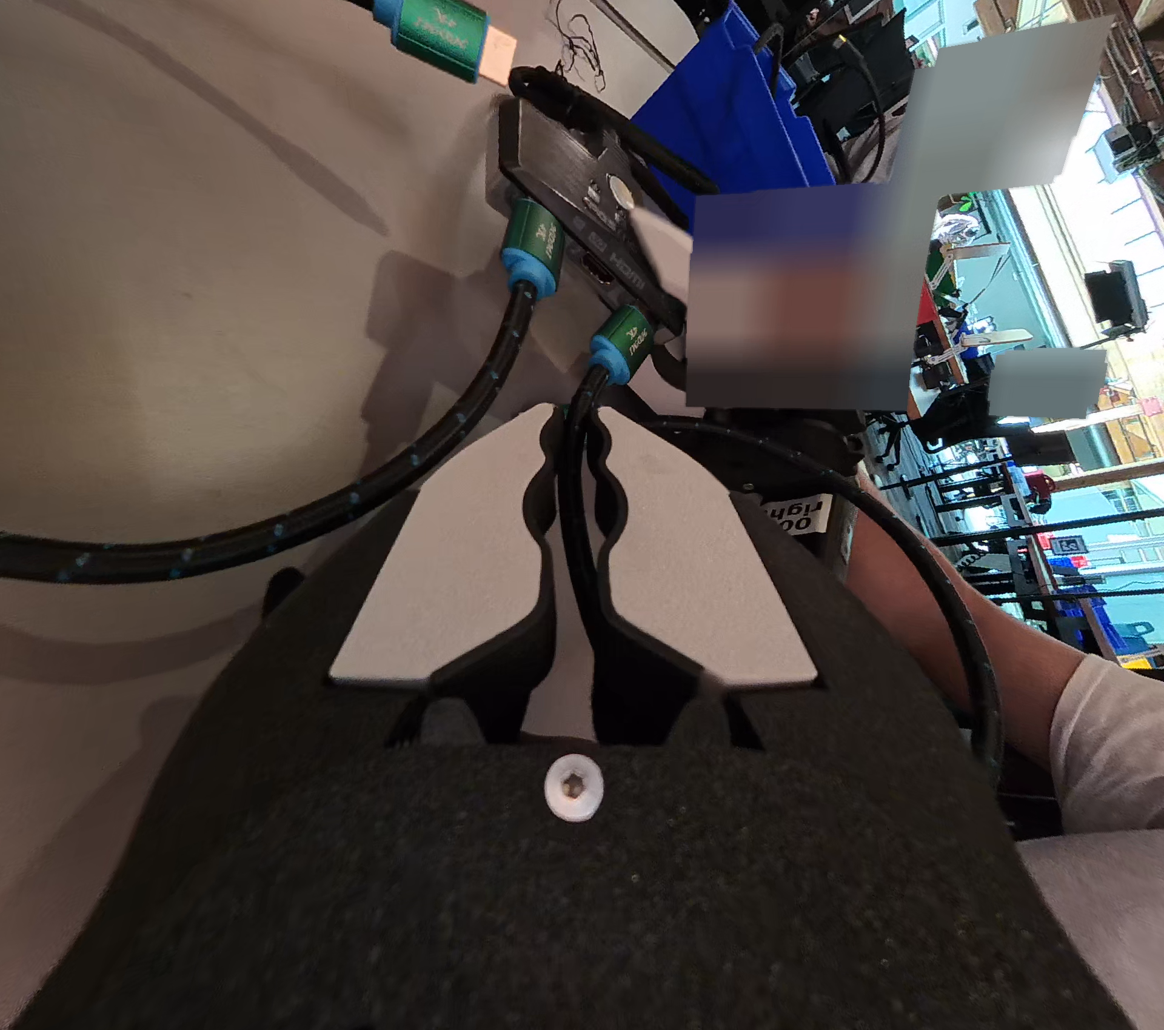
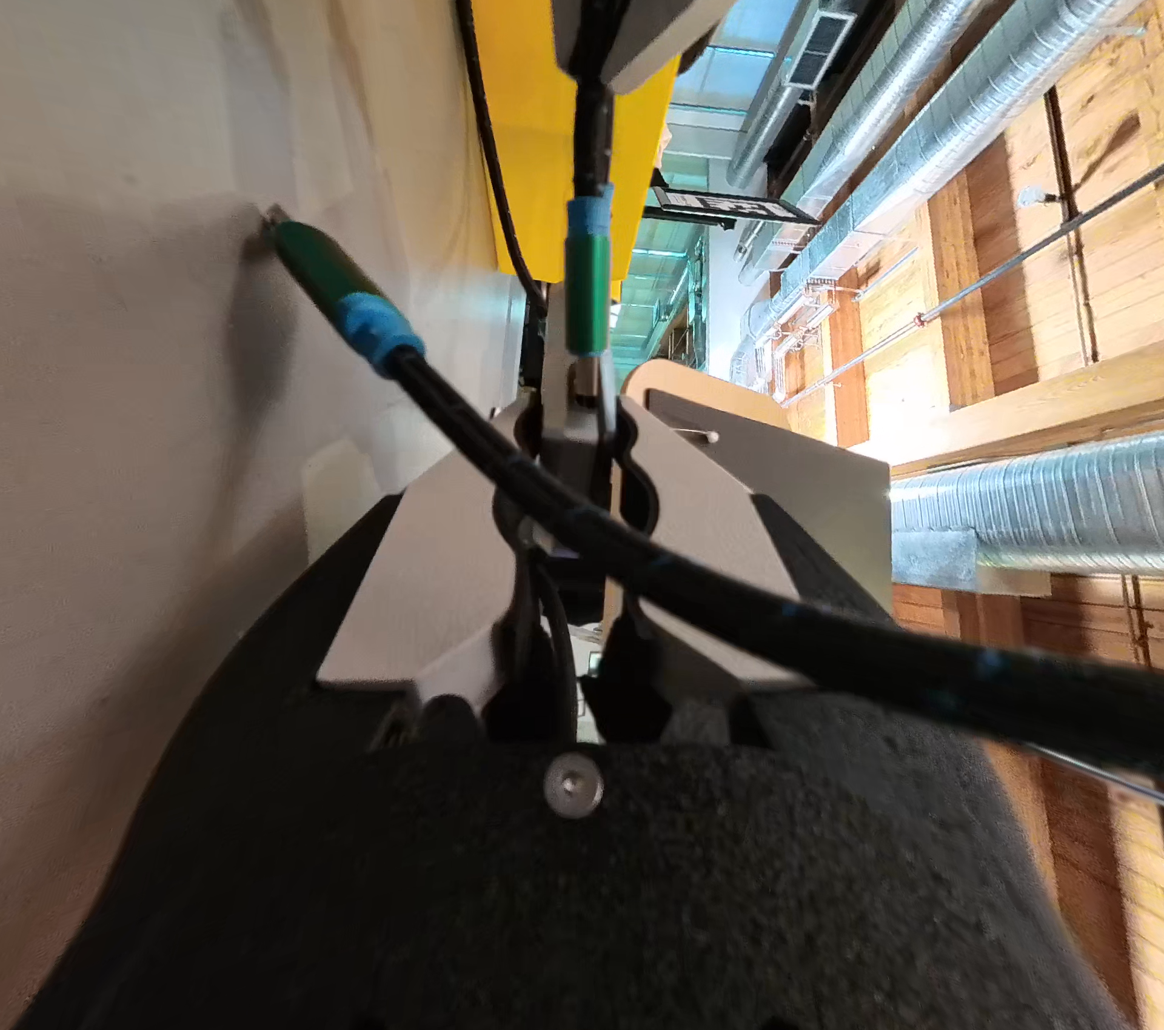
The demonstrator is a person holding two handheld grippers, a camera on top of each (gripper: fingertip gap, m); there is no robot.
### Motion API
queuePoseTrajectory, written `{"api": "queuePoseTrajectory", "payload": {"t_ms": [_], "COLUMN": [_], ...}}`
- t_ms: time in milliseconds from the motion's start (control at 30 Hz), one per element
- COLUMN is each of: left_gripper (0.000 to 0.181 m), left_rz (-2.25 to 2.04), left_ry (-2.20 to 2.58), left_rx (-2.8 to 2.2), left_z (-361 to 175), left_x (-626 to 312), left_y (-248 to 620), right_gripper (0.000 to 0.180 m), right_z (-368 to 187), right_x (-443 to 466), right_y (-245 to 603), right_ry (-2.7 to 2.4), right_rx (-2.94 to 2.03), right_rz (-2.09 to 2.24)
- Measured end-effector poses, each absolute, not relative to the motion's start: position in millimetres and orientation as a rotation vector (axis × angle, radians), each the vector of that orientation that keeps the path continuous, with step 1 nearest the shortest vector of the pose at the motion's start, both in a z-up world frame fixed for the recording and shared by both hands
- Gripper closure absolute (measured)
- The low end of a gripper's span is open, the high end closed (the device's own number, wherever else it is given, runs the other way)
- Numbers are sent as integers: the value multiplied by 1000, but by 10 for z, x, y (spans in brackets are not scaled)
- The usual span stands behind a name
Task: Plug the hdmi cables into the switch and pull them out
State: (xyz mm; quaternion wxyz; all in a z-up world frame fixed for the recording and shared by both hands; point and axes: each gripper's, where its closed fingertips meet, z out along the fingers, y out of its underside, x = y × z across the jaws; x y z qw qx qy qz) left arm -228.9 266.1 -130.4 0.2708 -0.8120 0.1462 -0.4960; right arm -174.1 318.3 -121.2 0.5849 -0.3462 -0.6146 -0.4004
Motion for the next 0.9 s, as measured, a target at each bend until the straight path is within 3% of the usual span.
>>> {"api": "queuePoseTrajectory", "payload": {"t_ms": [33,400,900], "left_gripper": [174,175,176], "left_rz": [-1352,-1595,-1428], "left_ry": [379,196,244], "left_rx": [-2189,-2126,-2109], "left_z": [-1305,-1223,-1193], "left_x": [-2297,-2181,-2183], "left_y": [2666,2520,2523], "right_gripper": [159,160,160], "right_z": [-1217,-1071,-1151], "right_x": [-1743,-1701,-1710], "right_y": [3172,3204,3211], "right_ry": [-1444,-1337,-1370], "right_rx": [-802,-919,-919], "right_rz": [-930,-911,-964]}}
